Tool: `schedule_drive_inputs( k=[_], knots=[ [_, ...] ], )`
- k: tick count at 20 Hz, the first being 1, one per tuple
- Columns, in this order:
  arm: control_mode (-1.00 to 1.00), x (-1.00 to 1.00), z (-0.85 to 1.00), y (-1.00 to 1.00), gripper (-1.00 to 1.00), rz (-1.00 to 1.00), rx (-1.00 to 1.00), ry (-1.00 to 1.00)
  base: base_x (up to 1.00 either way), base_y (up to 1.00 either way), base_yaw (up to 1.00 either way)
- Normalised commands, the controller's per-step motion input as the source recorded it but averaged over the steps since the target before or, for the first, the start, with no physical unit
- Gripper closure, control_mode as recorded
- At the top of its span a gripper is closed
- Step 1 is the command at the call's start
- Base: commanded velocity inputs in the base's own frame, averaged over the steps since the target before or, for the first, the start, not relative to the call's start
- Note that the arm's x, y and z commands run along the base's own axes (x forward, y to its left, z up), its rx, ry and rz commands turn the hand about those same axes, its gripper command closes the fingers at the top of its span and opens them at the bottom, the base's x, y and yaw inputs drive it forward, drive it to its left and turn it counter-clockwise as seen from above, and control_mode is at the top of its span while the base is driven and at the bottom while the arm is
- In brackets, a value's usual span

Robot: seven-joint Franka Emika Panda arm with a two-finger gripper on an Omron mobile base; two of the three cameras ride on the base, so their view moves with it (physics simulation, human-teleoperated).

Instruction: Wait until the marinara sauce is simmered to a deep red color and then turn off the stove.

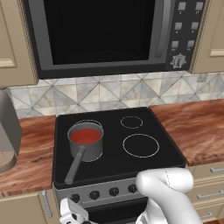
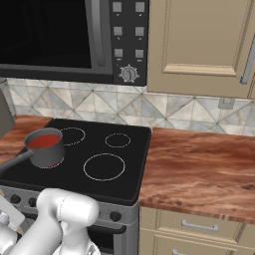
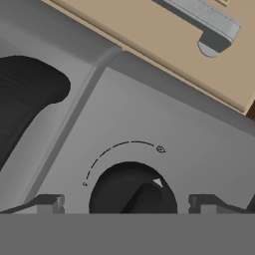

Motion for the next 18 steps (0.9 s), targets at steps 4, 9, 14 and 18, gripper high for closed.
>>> schedule_drive_inputs(
  k=[4, 9, 14, 18],
  knots=[
    [-1.0, 0.0, 0.0, 0.0, -1.0, 0.0, 0.0, 0.0, 0.0, 0.0, 0.0],
    [-1.0, 0.0, 0.0, 0.0, -1.0, 0.0, 0.0, 0.0, 0.0, 0.0, 0.0],
    [-1.0, 0.0, 0.0, 0.0, -1.0, 0.0, 0.0, 0.0, 0.0, 0.0, 0.0],
    [-1.0, 0.0, 0.0, 0.0, -1.0, 0.0, 0.0, 0.0, 0.0, 0.0, 0.0]
  ],
)
